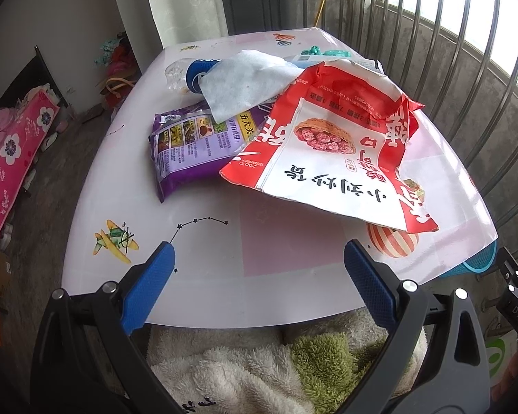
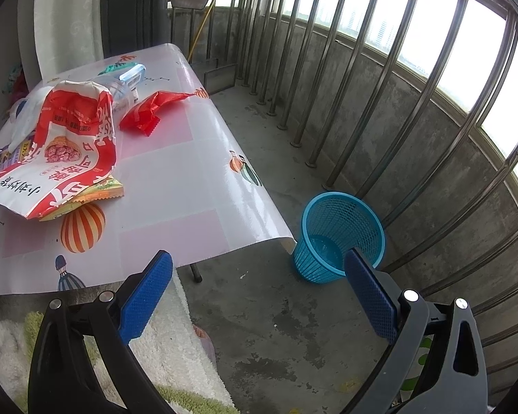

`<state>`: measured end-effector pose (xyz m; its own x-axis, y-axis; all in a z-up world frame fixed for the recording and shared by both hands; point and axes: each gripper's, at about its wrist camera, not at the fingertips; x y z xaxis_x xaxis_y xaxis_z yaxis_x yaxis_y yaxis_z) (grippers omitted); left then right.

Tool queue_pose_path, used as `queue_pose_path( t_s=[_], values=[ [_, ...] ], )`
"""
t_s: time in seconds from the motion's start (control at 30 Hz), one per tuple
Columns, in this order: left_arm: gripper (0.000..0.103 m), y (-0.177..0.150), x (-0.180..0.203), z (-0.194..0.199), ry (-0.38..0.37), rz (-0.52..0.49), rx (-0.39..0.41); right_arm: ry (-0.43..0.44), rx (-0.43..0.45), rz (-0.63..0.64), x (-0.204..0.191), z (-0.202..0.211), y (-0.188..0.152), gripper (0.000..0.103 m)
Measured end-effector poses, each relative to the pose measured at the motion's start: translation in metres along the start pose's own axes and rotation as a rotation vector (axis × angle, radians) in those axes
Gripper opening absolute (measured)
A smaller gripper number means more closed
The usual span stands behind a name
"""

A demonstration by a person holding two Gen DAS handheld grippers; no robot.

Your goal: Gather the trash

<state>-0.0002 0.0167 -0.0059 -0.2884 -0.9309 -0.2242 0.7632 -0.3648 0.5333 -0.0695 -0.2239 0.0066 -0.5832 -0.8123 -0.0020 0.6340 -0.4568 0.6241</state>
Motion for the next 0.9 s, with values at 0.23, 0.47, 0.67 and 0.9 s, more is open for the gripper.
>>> queue_pose_path(
  t_s=[0.23,0.47,0.67,0.9],
  values=[
    [0.094,-0.0008,0.0000,-0.0016,0.005,0.001,-0.005,0.001,-0.001,0.006,-0.0022,-0.0010,0.0001,0.097],
    [0.094,-0.0004,-0.0001,-0.0022,0.007,0.001,-0.008,0.005,-0.002,0.015,-0.0050,-0.0014,0.0007,0.097],
    [0.094,0.0001,-0.0005,-0.0020,0.006,0.001,-0.010,0.008,-0.005,0.014,-0.0047,-0.0017,0.0018,0.097],
    [0.094,0.0008,-0.0020,-0.0024,0.006,0.003,-0.014,0.010,-0.008,0.013,-0.0052,-0.0028,0.0024,0.097]
  ],
)
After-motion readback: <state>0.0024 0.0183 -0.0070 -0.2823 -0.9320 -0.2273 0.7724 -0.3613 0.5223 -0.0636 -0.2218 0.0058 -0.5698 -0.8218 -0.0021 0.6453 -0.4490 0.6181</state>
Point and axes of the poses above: each gripper's, at about its wrist camera, not at the fingertips, and z roughly against the way its jaws point, x to its right, y to its top, and after that the axes turned 14 degrees about -z, right-handed
